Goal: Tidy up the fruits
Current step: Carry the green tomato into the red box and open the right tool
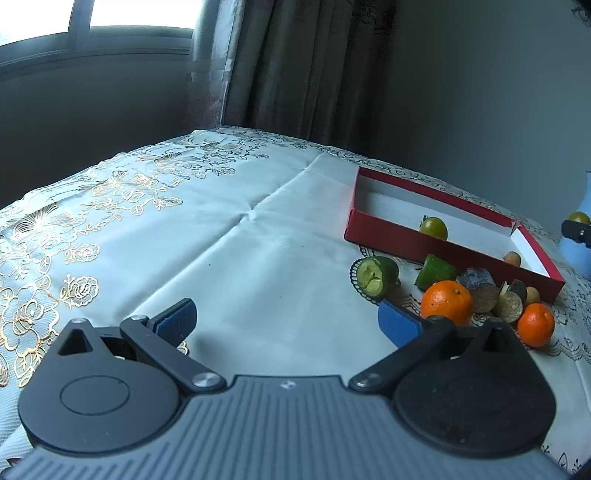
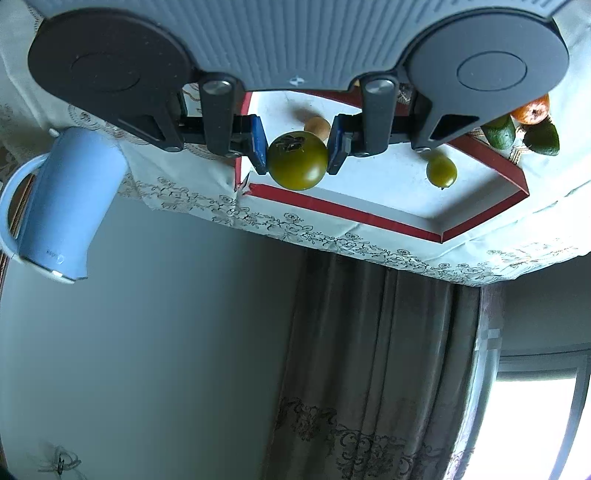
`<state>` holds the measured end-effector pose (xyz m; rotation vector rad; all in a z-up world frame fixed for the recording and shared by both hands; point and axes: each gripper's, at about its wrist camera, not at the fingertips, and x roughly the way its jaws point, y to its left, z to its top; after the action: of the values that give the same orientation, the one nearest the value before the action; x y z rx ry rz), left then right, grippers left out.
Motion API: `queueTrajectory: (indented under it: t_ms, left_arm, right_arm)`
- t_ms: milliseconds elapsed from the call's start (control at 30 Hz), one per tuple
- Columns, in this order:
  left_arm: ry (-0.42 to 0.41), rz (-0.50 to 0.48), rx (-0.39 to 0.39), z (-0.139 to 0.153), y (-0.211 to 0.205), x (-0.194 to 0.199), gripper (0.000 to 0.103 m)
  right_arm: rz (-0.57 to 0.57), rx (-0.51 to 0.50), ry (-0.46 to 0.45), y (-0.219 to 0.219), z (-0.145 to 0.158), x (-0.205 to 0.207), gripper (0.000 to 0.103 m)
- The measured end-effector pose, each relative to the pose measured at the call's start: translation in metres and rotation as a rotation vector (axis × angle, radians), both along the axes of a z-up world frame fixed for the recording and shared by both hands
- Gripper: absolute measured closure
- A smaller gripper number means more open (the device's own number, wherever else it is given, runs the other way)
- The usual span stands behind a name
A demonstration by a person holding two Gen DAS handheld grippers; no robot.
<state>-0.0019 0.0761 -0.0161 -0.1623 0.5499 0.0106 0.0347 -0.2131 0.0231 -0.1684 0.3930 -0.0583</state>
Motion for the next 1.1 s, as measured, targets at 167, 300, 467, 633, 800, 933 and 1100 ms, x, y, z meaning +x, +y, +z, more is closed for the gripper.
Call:
queueTrajectory:
  t_ms: [167,300,467,633,800,933,1100]
  left_arm:
    - [0.003,-0.006,-0.001,0.0,0.0,0.0,0.0]
    - [0.004,-0.01,-0.002,0.0,-0.001,0.001,0.0]
    - [0.004,-0.011,-0.002,0.0,-0.001,0.001,0.0]
    - [0.004,-0.012,-0.003,0.0,-0.001,0.001,0.0]
    - [0.004,-0.014,-0.004,0.0,-0.001,0.001,0.0]
    - [0.004,-0.014,-0.003,0.0,-0.001,0.001,0.0]
    - [0.004,-0.014,-0.004,0.0,-0.001,0.001,0.0]
  right_arm:
    - [-0.007,0.011,0.023,-0.003,-0.008,0.017,0.071]
    - [-0.017,0.003,0.03,-0.005,-0.014,0.027,0.071]
    - [-0.029,0.006,0.036,-0.01,-0.016,0.039,0.071]
    - [-0.046,0.013,0.04,-0.018,-0.019,0.051,0.071]
    - [-0.064,0.001,0.048,-0.022,-0.024,0.061,0.071]
    - [-0.074,0.0,0.051,-0.024,-0.028,0.067,0.071]
    - [-0.079,0.013,0.073,-0.029,-0.032,0.078,0.07]
